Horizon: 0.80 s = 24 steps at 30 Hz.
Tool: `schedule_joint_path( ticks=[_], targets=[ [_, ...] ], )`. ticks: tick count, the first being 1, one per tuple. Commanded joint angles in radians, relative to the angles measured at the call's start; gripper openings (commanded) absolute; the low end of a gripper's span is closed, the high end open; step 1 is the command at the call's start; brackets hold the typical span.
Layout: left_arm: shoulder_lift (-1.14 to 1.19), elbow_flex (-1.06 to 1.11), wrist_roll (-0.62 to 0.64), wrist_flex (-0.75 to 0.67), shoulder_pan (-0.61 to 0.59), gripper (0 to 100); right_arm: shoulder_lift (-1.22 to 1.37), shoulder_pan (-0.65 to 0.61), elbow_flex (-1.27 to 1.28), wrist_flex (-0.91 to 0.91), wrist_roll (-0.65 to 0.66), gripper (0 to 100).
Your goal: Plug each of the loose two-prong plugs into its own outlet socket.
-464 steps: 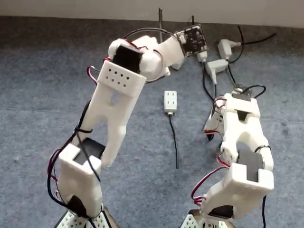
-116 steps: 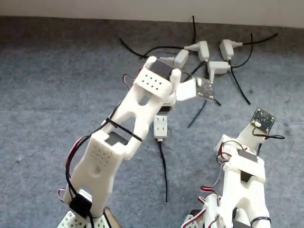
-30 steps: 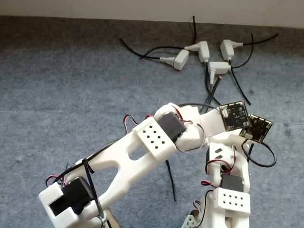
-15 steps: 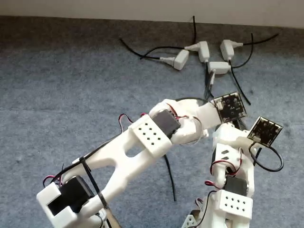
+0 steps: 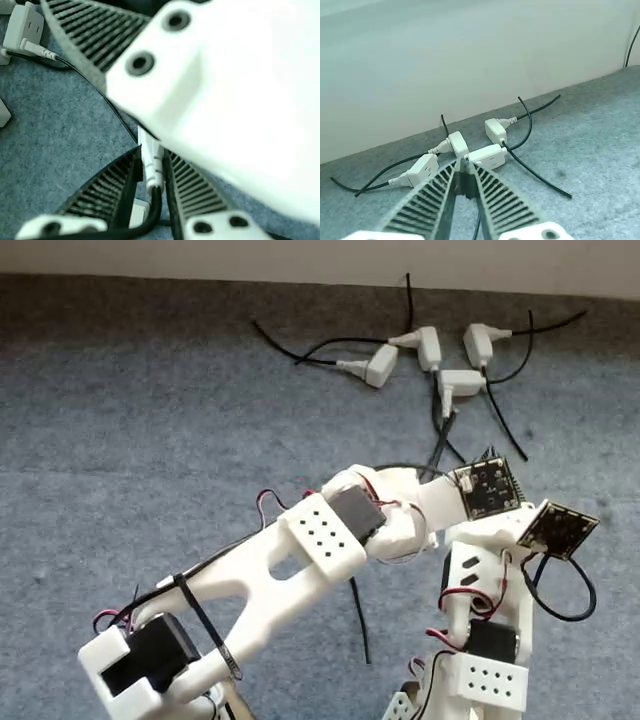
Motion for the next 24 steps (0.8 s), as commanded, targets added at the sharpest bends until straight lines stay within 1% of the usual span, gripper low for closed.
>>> schedule_joint_path(
  ticks=[1, 7, 10, 12, 15, 17, 21, 24],
  targets=[
    [-0.056, -0.015, 0.006, 0.017, 0.015, 1, 0.145, -0.008, -0.004, -0.134, 0.005, 0.8],
    [-0.058, -0.015, 0.008, 0.015, 0.045, 1, 0.496, -0.012, -0.013, -0.364, 0.003, 0.8],
    [-0.058, -0.015, 0.009, 0.012, 0.051, 1, 0.659, -0.041, -0.015, -0.486, 0.009, 0.8],
    [-0.058, -0.016, 0.011, 0.011, 0.051, 1, 0.743, -0.068, -0.028, -0.519, 0.011, 0.8],
    [-0.058, -0.031, 0.092, -0.028, 0.039, 1, 0.819, -0.084, -0.067, -0.463, 0.011, 0.8],
    [-0.058, -0.051, 0.127, -0.037, 0.021, 1, 0.823, -0.088, -0.091, -0.404, 0.008, 0.8],
    [-0.058, -0.096, 0.135, -0.034, 0.008, 1, 0.806, -0.108, -0.102, -0.326, 0.009, 0.8],
    [-0.071, -0.120, 0.135, -0.032, 0.008, 1, 0.809, -0.128, -0.102, -0.321, 0.009, 0.8]
  ],
)
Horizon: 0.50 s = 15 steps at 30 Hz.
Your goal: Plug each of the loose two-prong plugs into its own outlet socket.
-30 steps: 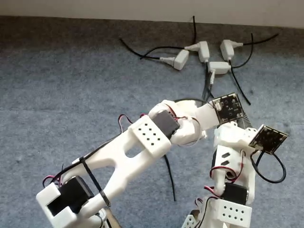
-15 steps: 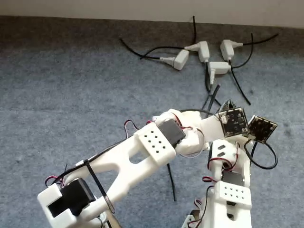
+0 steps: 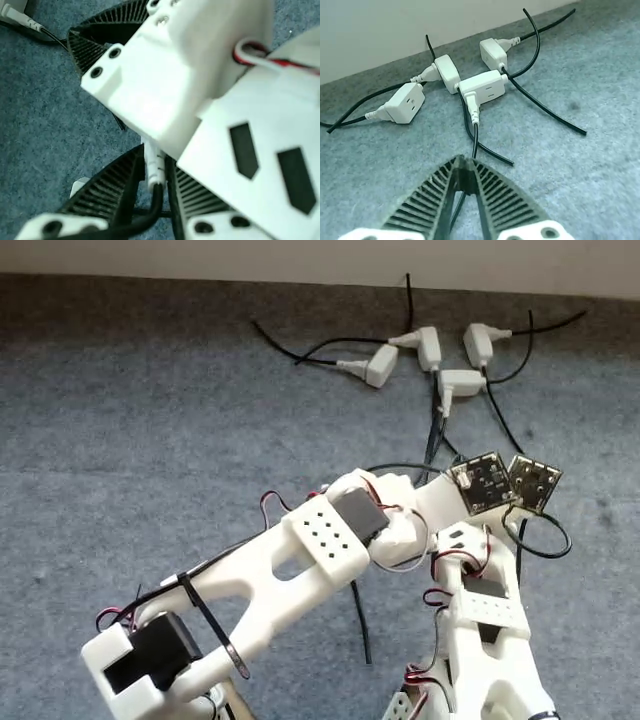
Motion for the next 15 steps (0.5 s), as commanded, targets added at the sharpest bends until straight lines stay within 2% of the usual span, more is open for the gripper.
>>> schedule_joint_path(
  ticks=[1, 8, 15],
  targets=[
    [-0.090, -0.113, 0.012, -0.048, -0.010, 1, 0.012, -0.058, 0.001, 0.028, 0.011, 0.8],
    [-0.209, -0.108, 0.014, -0.054, -0.039, 1, 0.013, -0.059, 0.001, 0.028, 0.011, 0.8],
    [-0.226, -0.113, 0.014, -0.054, -0.050, 1, 0.015, -0.059, 0.001, 0.028, 0.011, 0.8]
  ],
)
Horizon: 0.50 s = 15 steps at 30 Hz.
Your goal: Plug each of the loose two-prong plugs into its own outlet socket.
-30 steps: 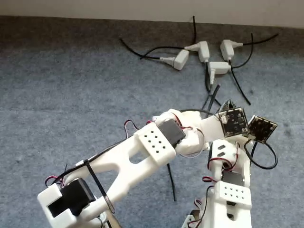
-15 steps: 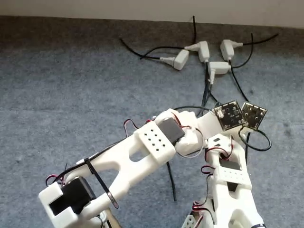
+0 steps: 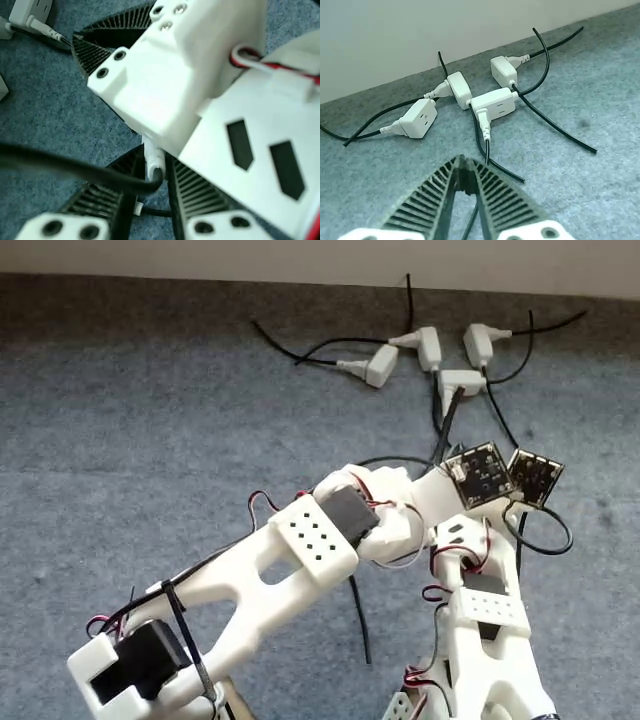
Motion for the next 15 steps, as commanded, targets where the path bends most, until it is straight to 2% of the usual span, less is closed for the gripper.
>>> schedule_joint_path(
  ticks=[1, 7, 10, 15],
  targets=[
    [-0.137, -0.117, 0.012, -0.054, -0.025, 1, 0.018, -0.042, 0.005, 0.025, 0.011, 0.8],
    [-0.145, -0.165, 0.080, -0.051, -0.033, 1, 0.113, -0.041, -0.104, 0.130, 0.011, 0.8],
    [-0.160, -0.166, 0.072, -0.049, -0.033, 1, 0.196, -0.030, -0.182, 0.180, 0.006, 0.8],
    [-0.171, -0.173, 0.075, -0.049, -0.058, 1, 0.189, -0.016, -0.206, 0.194, 0.006, 0.8]
  ],
)
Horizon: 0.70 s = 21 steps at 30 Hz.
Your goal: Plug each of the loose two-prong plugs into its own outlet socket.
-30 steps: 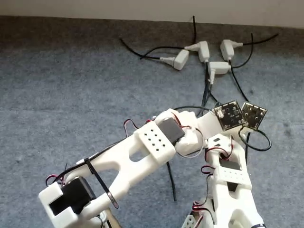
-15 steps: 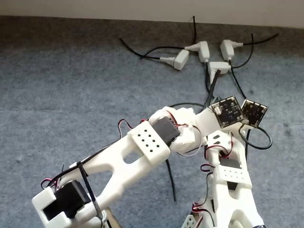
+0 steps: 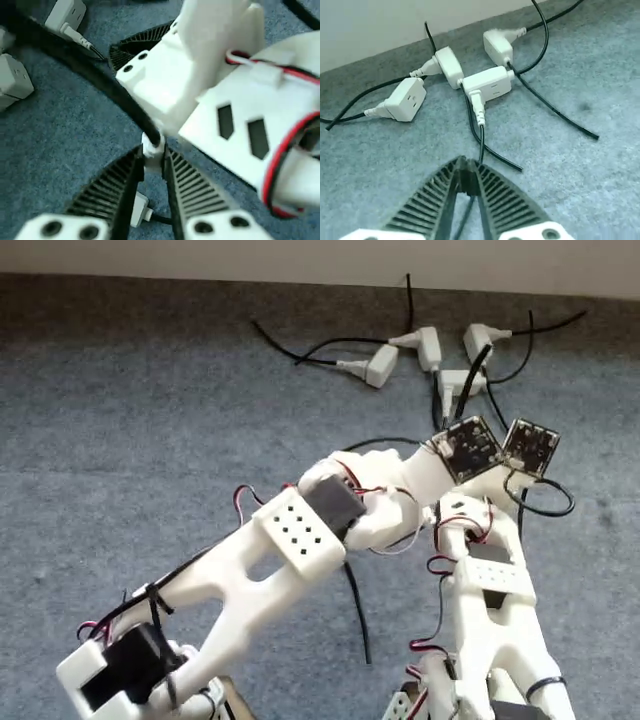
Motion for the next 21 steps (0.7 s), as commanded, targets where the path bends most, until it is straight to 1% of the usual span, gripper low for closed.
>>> schedule_joint_path(
  ticks=[1, 5, 10, 14, 18, 21],
  targets=[
    [-0.128, -0.142, 0.011, -0.048, -0.031, 1, 0.019, -0.016, -0.004, 0.022, 0.006, 0.8],
    [-0.128, -0.143, 0.011, -0.054, -0.070, 1, 0.010, -0.016, -0.005, 0.061, 0.006, 0.8],
    [-0.128, -0.140, 0.011, -0.051, -0.064, 1, 0.010, -0.015, -0.012, 0.064, 0.006, 0.8],
    [-0.125, -0.134, 0.011, -0.049, -0.068, 1, 0.010, 0.061, -0.013, 0.064, 0.003, 0.8],
    [-0.117, -0.116, 0.011, -0.048, -0.101, 1, 0.010, 0.130, -0.013, 0.064, -0.084, 0.8],
    [-0.096, -0.064, 0.011, -0.054, -0.130, 1, 0.010, 0.147, -0.013, 0.064, -0.091, 0.8]
  ],
)
